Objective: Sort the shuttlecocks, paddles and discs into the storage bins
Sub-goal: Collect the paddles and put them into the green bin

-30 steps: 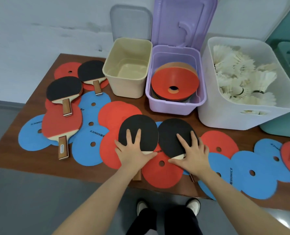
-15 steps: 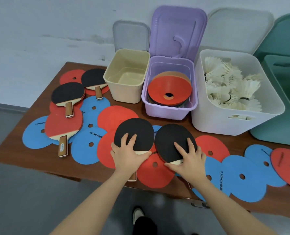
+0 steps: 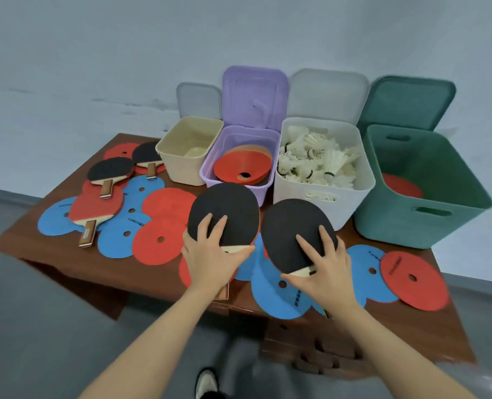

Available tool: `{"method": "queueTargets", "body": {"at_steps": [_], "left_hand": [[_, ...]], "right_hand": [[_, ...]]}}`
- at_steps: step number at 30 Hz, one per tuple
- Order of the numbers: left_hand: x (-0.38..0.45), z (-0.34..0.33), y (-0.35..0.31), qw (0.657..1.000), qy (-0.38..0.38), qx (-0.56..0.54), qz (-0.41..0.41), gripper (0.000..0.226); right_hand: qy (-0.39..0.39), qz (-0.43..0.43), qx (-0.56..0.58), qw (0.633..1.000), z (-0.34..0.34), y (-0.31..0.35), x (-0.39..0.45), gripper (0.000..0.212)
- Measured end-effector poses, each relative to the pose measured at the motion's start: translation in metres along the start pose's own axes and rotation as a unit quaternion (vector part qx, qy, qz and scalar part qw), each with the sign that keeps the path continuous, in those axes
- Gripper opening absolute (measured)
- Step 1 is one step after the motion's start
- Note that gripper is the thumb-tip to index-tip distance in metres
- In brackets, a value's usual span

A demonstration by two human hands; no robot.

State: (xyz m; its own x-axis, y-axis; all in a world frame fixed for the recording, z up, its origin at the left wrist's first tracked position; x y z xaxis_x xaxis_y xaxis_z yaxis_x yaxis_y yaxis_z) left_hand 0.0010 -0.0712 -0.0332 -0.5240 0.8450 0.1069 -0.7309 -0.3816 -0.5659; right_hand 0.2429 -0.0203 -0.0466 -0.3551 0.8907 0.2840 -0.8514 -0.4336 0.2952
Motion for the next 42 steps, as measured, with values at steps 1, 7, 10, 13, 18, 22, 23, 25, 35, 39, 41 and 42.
{"method": "queueTargets", "body": {"at_steps": [1, 7, 10, 13, 18, 22, 23, 25, 35, 39, 41, 42], "left_hand": [[-0.005, 0.001, -0.013, 1.000, -0.007, -0.006, -0.007, 0.085], [-0.015, 0.002, -0.095, 0.997, -0.038, -0.035, -0.049, 0.086], [-0.005, 0.001, -0.135, 0.995, -0.047, -0.050, -0.070, 0.085], [0.015, -0.001, -0.172, 0.993, -0.055, -0.055, -0.093, 0.085], [0.062, -0.012, -0.218, 0.985, -0.086, -0.025, -0.145, 0.083], [0.100, -0.030, -0.245, 0.984, -0.080, -0.037, -0.155, 0.084], [0.109, -0.034, -0.252, 0.984, -0.075, -0.041, -0.159, 0.085], [0.126, -0.045, -0.267, 0.982, -0.061, -0.037, -0.177, 0.087], [0.172, -0.103, -0.330, 0.980, 0.025, -0.050, -0.189, 0.085], [0.171, -0.117, -0.350, 0.982, 0.031, -0.045, -0.179, 0.084], [0.169, -0.124, -0.359, 0.983, 0.043, -0.045, -0.175, 0.084], [0.169, -0.126, -0.363, 0.983, 0.044, -0.043, -0.175, 0.085]], "right_hand": [[-0.013, 0.000, 0.003, 1.000, 0.013, -0.008, -0.003, 0.083], [-0.083, -0.009, 0.005, 0.997, 0.086, -0.050, 0.005, 0.083], [-0.113, -0.019, 0.009, 0.993, 0.111, -0.071, 0.021, 0.082], [-0.151, -0.021, 0.019, 0.988, 0.132, -0.092, 0.041, 0.080], [-0.175, -0.022, -0.004, 0.984, 0.151, -0.125, 0.086, 0.083], [-0.179, -0.025, -0.028, 0.983, 0.157, -0.152, 0.124, 0.083], [-0.178, -0.027, -0.035, 0.983, 0.158, -0.159, 0.132, 0.082], [-0.173, -0.025, -0.060, 0.983, 0.159, -0.173, 0.150, 0.082], [-0.074, -0.102, -0.134, 0.983, 0.128, -0.272, 0.196, 0.087], [0.009, -0.152, -0.117, 0.981, 0.102, -0.299, 0.202, 0.088], [0.033, -0.147, -0.135, 0.979, 0.094, -0.305, 0.203, 0.088], [0.057, -0.149, -0.140, 0.977, 0.087, -0.309, 0.204, 0.088]]}}
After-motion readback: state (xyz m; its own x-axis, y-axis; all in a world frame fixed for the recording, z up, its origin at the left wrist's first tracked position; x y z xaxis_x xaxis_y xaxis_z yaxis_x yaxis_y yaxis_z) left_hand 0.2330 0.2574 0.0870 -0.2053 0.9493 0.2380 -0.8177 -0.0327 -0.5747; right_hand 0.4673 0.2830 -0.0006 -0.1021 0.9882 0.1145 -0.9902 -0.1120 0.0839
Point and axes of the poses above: each hand's wrist, its own x-axis towards the middle knuckle, its own z-axis out of the back of the hand, y = z × x, the point moved 8 cm from there along x, towards the middle knuckle, and after that the axes turned 3 degrees about z, right-handed, at the moved point
